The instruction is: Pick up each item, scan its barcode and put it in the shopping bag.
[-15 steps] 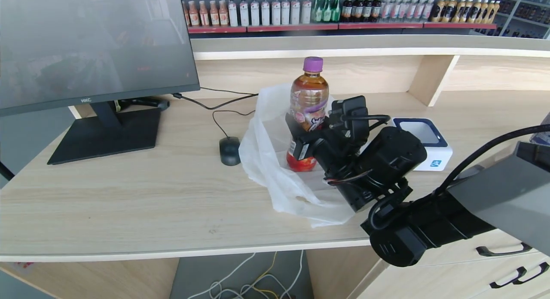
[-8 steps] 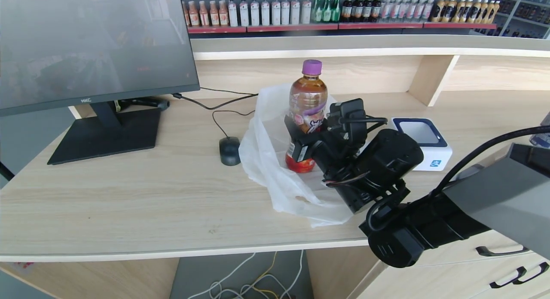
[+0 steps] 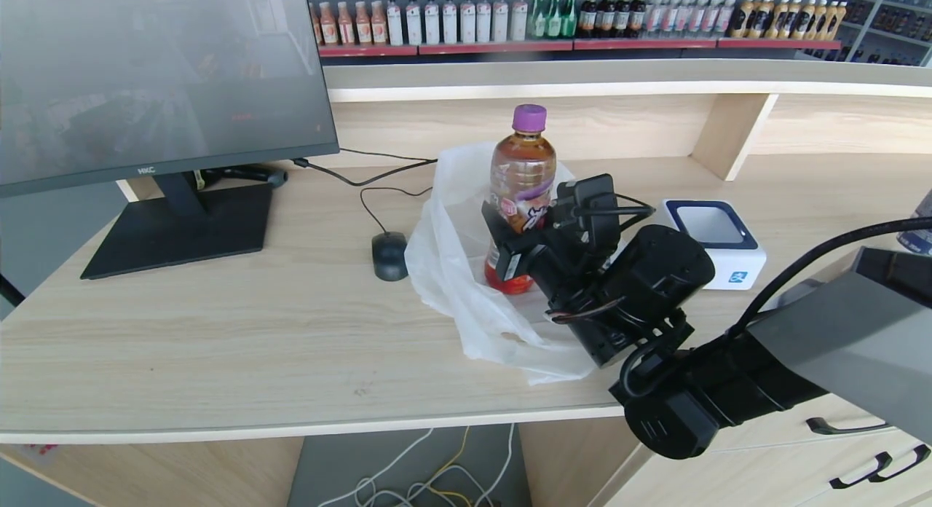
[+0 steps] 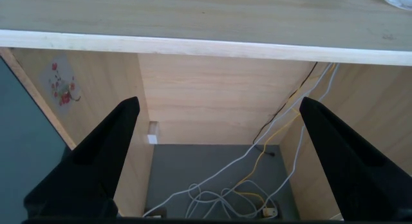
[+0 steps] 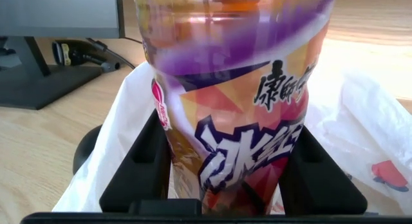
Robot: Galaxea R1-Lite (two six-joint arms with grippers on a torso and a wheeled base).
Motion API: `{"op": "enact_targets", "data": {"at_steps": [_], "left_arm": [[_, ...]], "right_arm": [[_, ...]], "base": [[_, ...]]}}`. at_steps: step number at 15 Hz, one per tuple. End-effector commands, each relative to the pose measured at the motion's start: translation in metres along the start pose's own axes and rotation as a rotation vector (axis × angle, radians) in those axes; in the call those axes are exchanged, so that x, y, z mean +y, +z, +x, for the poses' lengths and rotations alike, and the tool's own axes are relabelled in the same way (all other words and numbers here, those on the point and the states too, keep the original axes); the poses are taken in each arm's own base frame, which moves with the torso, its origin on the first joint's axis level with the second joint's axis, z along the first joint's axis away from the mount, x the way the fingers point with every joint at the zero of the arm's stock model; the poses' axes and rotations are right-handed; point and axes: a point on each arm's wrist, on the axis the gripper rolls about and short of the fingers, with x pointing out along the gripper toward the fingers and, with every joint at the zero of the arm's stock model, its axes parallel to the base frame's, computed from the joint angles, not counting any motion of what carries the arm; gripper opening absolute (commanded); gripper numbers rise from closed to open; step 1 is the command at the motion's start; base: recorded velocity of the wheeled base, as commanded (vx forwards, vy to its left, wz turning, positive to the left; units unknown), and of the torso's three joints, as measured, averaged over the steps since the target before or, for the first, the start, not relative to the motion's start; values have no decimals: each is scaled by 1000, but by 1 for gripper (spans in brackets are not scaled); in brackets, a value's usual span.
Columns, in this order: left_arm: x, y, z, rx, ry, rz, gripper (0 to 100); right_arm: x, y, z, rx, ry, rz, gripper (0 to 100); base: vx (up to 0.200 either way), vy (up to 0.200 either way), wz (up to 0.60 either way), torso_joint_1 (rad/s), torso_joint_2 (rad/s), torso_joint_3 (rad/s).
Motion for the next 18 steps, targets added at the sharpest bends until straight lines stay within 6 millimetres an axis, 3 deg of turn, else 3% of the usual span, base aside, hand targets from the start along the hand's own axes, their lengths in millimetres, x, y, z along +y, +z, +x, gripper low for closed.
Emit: {"op": "enact_targets", "data": {"at_steps": [1,6,9,10,18], "left_arm": [[0,0,0,-2,0,0,100],[0,0,0,0,0,0,100],[0,0,0,-2,0,0,100],[0,0,0,0,0,0,100],[0,0,0,-2,0,0,100]], "right_arm": [[0,-1,-2,7,2,-1,0],[0,-4,-5,22,3,-4,0],[-2,5,-5,2,-3,-1,0],[-3,9,-5,-6,-6,0,100],[-13,51,-30,-48,-10,5,100]], "base": [[0,0,0,0,0,0],[0,0,0,0,0,0],[0,0,0,0,0,0],[0,0,0,0,0,0],[0,0,0,0,0,0]]}}
